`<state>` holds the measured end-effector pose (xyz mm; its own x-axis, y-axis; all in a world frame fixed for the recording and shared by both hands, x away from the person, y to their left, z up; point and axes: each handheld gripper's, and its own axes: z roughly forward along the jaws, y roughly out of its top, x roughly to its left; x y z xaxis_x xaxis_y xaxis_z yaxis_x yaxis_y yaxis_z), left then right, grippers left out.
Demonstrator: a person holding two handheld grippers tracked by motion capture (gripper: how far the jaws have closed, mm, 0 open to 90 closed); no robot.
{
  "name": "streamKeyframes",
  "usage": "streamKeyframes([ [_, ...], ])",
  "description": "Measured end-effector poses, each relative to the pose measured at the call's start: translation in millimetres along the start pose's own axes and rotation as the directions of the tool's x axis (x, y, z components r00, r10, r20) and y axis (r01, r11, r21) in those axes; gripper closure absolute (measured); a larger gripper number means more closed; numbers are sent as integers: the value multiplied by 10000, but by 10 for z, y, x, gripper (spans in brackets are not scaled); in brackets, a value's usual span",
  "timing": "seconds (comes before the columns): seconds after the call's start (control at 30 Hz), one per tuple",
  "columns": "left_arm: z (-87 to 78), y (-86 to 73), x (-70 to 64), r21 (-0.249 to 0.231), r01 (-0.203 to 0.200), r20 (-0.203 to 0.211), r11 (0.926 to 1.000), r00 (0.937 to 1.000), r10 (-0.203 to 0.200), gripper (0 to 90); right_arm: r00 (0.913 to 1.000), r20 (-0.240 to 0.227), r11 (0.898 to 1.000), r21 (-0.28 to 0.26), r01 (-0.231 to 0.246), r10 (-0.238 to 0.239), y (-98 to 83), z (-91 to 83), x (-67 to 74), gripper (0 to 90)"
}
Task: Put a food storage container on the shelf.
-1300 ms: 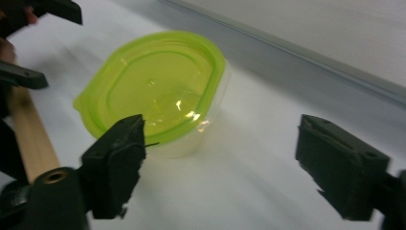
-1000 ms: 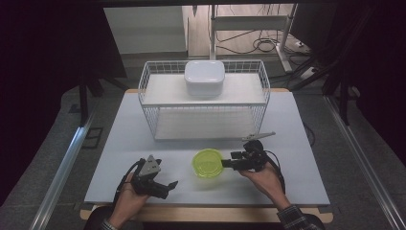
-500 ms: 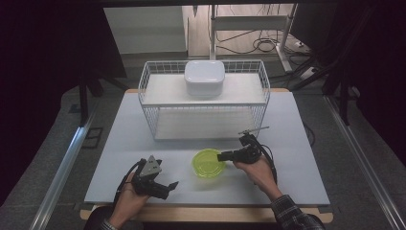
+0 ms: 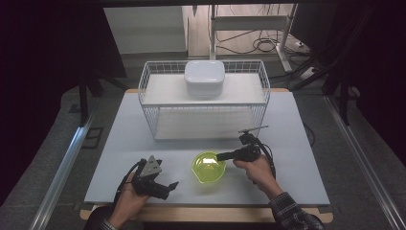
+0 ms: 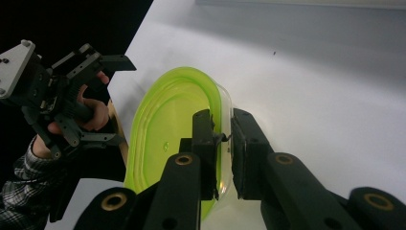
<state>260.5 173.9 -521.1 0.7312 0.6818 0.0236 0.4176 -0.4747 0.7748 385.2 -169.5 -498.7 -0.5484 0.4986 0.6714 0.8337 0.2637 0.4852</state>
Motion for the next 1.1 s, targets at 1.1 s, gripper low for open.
streamKeyframes([
  [1.1,-20,3,14,-114,68,-101,9999,9999,-70,19,9989,-398,9803,-1971,144,-226,190,-602,352,814],
])
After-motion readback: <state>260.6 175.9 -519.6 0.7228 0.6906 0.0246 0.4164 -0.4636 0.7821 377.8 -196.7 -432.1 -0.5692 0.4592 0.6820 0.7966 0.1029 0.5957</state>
